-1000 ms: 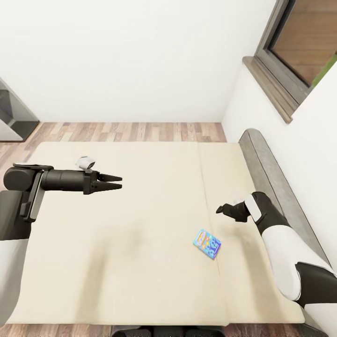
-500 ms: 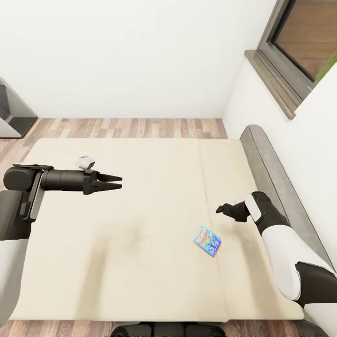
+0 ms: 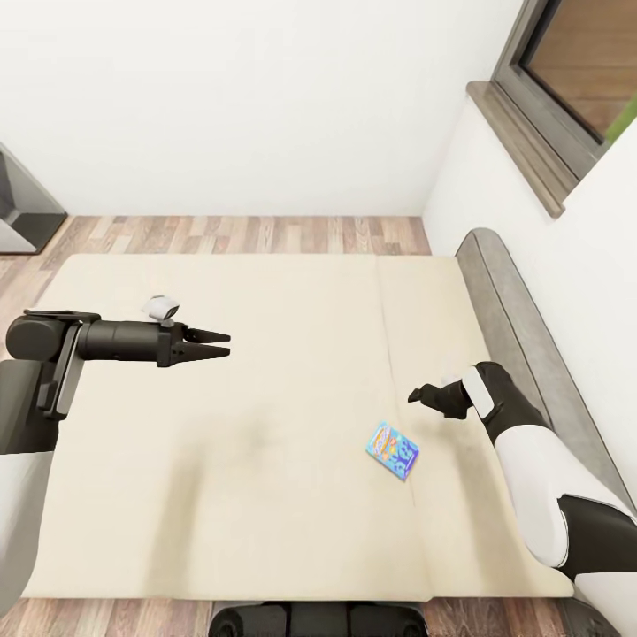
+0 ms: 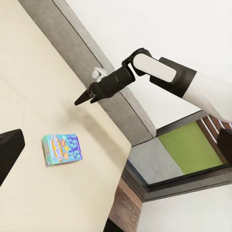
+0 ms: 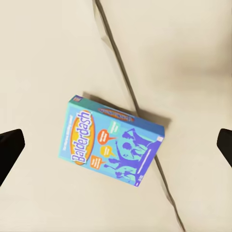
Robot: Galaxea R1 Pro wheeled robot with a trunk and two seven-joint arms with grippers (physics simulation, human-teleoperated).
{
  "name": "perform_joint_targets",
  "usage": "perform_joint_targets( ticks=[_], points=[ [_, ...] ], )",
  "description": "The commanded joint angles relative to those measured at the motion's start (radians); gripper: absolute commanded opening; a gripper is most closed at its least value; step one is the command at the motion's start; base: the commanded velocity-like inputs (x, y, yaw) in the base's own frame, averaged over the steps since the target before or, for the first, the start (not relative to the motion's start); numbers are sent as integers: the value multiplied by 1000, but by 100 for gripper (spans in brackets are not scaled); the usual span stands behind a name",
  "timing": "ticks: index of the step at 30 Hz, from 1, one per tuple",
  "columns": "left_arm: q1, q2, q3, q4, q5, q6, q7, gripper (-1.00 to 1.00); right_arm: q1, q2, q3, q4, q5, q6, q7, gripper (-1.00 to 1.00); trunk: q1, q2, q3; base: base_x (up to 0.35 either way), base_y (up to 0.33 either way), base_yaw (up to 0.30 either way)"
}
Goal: Put all the toys in the child's room - the three board games (two on the bed and one on the table), the two jigsaw puzzles on the table, and the tennis ball on the table - inside the toy box on the table in the child's room.
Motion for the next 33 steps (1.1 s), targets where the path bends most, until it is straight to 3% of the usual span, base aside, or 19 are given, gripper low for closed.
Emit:
perform_joint_targets(
  ticks=[1, 22, 33],
  points=[
    [-1, 1, 0, 0, 0, 11, -3, 100, -1, 0, -2, -1, -4, 4, -2, 100, 0, -2, -3, 0, 0, 0],
    [-4, 4, 2, 1, -1, 11, -3, 100, -30, 10, 2, -1, -4, 5, -4, 100, 0, -2, -37, 0, 0, 0],
    [-35, 4, 12, 1, 1, 11, -3, 100, -45, 14, 7, -1, -4, 6, -4, 100, 0, -2, -55, 0, 0, 0]
  ],
)
